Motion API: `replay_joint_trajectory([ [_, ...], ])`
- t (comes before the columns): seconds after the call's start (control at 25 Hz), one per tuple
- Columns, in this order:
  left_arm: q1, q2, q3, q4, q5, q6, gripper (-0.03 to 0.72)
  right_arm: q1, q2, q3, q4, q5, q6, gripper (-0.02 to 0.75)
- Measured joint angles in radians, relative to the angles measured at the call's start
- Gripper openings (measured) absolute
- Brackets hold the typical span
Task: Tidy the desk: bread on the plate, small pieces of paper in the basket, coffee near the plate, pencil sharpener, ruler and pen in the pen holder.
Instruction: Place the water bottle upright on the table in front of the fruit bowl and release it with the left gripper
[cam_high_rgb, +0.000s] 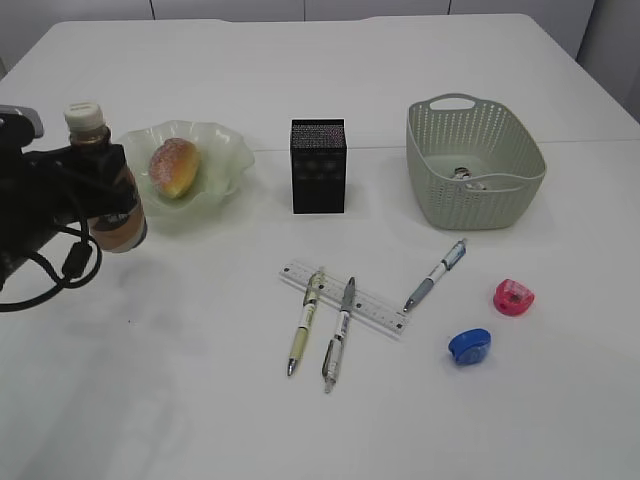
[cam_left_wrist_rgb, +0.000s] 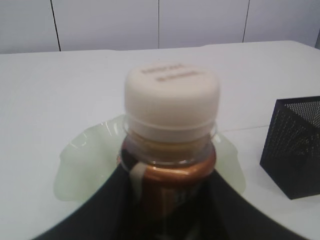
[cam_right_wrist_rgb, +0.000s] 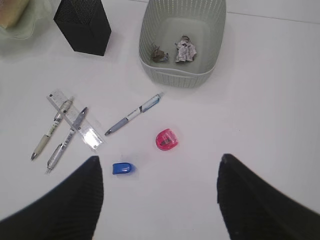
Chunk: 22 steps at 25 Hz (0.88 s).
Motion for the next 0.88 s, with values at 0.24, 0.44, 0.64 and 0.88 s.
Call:
replay_joint_trajectory([
  [0.24,0.000,0.110,-0.011,0.003,-0.024,0.000,0.242,0.000,0.000,0.000,-0.005,0.000,-0.004,0.553],
  [0.44,0.000,0.129,-0.019,0.005,-0.024,-0.001,0.242,0.000,0.000,0.000,-0.010,0.000,-0.004,0.553],
  [0.64,0.000,0.137,-0.052,0.005,-0.033,-0.001,0.242,0.000,0.000,0.000,-0.016,0.000,-0.006,0.553],
  [0.88,0.000,0.176,-0.057,0.005,-0.044,-0.001,0.242,0.000,0.000,0.000,-0.017,0.000,-0.006,0.553],
])
